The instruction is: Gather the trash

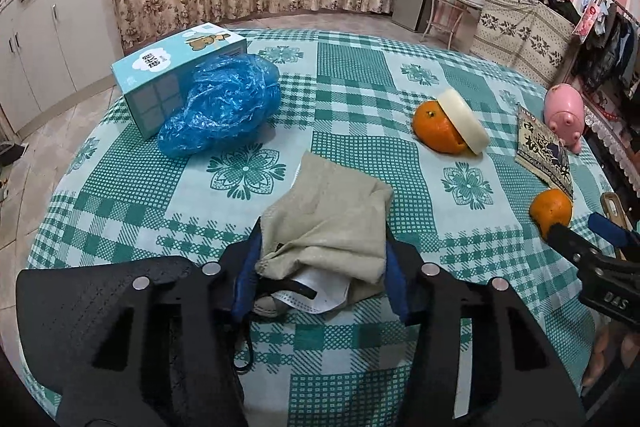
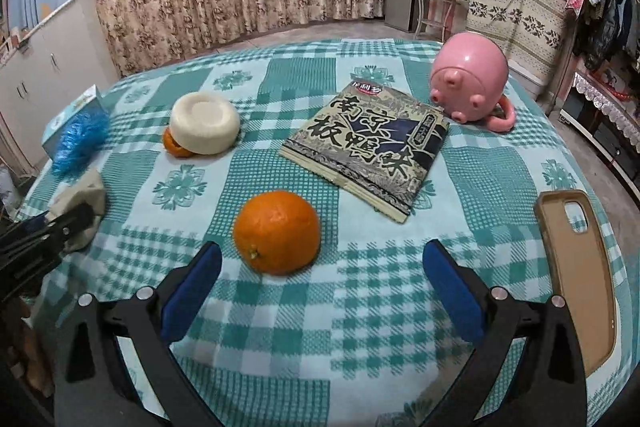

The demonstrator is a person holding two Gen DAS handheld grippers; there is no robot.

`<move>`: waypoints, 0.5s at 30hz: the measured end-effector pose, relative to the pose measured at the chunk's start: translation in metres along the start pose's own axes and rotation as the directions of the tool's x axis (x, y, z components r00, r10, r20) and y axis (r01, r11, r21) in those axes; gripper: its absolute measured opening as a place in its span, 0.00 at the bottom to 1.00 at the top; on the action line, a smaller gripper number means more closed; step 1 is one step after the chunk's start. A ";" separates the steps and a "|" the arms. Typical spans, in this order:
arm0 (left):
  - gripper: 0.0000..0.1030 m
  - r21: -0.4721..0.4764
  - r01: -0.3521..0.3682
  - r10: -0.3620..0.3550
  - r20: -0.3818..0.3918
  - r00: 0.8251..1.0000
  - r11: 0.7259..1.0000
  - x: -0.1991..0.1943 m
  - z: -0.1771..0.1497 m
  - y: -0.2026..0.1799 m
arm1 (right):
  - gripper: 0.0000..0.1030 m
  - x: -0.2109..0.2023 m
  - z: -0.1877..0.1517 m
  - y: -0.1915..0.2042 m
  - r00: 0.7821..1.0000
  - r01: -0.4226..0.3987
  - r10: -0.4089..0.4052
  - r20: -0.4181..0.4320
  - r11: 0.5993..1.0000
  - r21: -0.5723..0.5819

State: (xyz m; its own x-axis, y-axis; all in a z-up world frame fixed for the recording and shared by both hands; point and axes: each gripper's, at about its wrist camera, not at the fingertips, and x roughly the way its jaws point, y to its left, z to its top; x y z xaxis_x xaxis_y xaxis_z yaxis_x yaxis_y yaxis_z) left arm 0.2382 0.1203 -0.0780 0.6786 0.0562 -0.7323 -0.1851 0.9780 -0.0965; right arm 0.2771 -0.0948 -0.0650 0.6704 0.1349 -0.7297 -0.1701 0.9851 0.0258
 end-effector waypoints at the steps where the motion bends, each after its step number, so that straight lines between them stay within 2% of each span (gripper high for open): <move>1: 0.49 0.004 0.001 -0.001 0.000 1.000 1.000 0.000 0.000 -0.001 | 0.94 0.002 0.000 0.001 1.000 0.002 -0.002 -0.004 1.000 -0.004; 2: 0.49 0.005 0.000 0.000 -0.001 1.000 1.000 0.000 0.000 -0.001 | 0.86 0.003 0.001 0.002 1.000 -0.001 0.001 -0.007 1.000 -0.008; 3: 0.49 0.004 0.000 0.000 -0.001 1.000 1.000 0.001 0.000 -0.001 | 0.74 0.004 0.001 0.003 1.000 -0.008 0.008 -0.014 1.000 -0.009; 8: 0.49 0.003 -0.002 0.002 -0.005 1.000 1.000 0.002 0.000 -0.002 | 0.47 0.000 0.002 0.003 0.997 -0.074 0.073 -0.017 0.997 -0.027; 11: 0.50 0.009 -0.009 0.009 -0.006 1.000 1.000 0.002 0.000 -0.002 | 0.38 -0.005 0.002 -0.001 0.995 -0.104 0.103 -0.009 0.994 -0.020; 15: 0.50 0.016 -0.017 0.017 -0.009 1.000 1.000 0.003 0.000 -0.003 | 0.31 -0.014 0.003 -0.011 0.992 -0.129 0.129 0.012 0.992 0.007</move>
State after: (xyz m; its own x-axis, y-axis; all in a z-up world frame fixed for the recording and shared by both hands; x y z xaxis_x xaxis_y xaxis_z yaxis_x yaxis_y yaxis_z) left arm 0.2411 0.1170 -0.0802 0.6687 0.0706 -0.7402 -0.1850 0.9800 -0.0736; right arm 0.2717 -0.1072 -0.0526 0.6513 0.2620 -0.7122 -0.2500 0.9602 0.1246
